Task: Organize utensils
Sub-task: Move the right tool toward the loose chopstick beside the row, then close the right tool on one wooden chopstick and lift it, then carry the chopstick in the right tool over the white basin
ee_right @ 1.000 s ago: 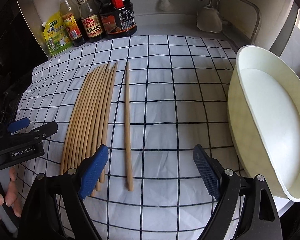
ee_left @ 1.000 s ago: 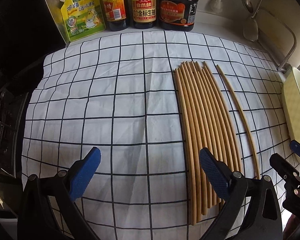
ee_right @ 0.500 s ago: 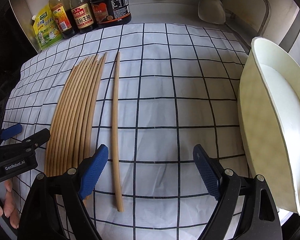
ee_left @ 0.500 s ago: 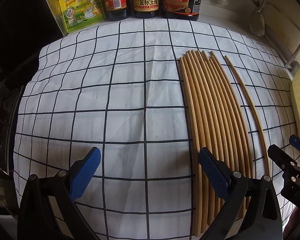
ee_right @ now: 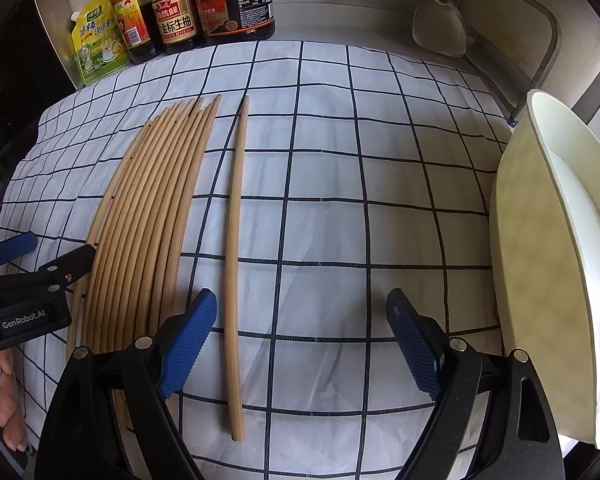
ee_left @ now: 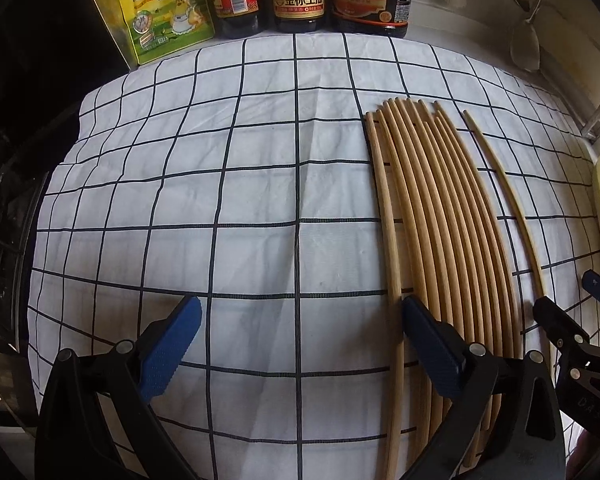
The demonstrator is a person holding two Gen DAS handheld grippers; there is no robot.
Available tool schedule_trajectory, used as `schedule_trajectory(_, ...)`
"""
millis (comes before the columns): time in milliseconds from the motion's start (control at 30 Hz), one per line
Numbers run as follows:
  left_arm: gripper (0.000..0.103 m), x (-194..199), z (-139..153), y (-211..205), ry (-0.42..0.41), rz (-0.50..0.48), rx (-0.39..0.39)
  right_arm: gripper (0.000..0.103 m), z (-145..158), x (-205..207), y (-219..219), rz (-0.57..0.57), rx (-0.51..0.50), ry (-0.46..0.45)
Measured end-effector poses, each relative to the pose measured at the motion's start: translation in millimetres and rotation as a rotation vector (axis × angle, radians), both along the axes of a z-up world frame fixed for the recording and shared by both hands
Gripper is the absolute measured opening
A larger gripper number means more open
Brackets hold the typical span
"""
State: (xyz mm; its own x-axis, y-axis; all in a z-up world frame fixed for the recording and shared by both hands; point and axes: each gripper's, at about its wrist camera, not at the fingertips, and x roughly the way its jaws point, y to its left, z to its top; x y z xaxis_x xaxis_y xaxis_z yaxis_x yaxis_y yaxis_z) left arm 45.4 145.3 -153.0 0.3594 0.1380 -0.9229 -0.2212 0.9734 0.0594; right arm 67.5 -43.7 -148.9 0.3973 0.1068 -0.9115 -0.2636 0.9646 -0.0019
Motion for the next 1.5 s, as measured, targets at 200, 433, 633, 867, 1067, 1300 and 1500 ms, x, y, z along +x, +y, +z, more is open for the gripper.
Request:
schedule_trajectory(200,0.090,2.1,0.7,0.7,-0.004,-0.013,-0.025,0.082,-1.1,-2.2,2.9,0.016,-0.010,-0.048)
schedule_trajectory(433,0.048,-1.2,7.4,-18.3,-0.023,-0.083,-0.052,0.056,2.1,-5.0,12.2,0.087,0.006,-0.042)
schedule_trajectory(633,0.009,0.2,9.0,-24.9,-0.030,-0.116,-0.062,0.012,4.8,-9.2,31.2,0.198,-0.018,-0.041)
schedule_trajectory(867,0.007,-3.1,10.3,-15.8,-0.003,-0.119,-0.125,0.006,5.8,-6.8,23.1,0.135,0.043,0.007)
schedule_trajectory(1067,0.007,-13.1,24.6,-9.8,-0.002,-0.118,-0.141,0.006,19.9,-10.2,9.8,0.069,0.126,0.033)
schedule_trajectory(1300,0.007,-18.6,62.3,-23.4,-0.046,-0.175,-0.128,0.006,52.2,-22.2,-1.6,0.042,0.199,0.017)
schedule_trajectory(1500,0.007,-16.6,93.8,-56.6,-0.099,-0.264,-0.137,0.006,89.3,-34.8,-30.7,-0.015,0.231,-0.047)
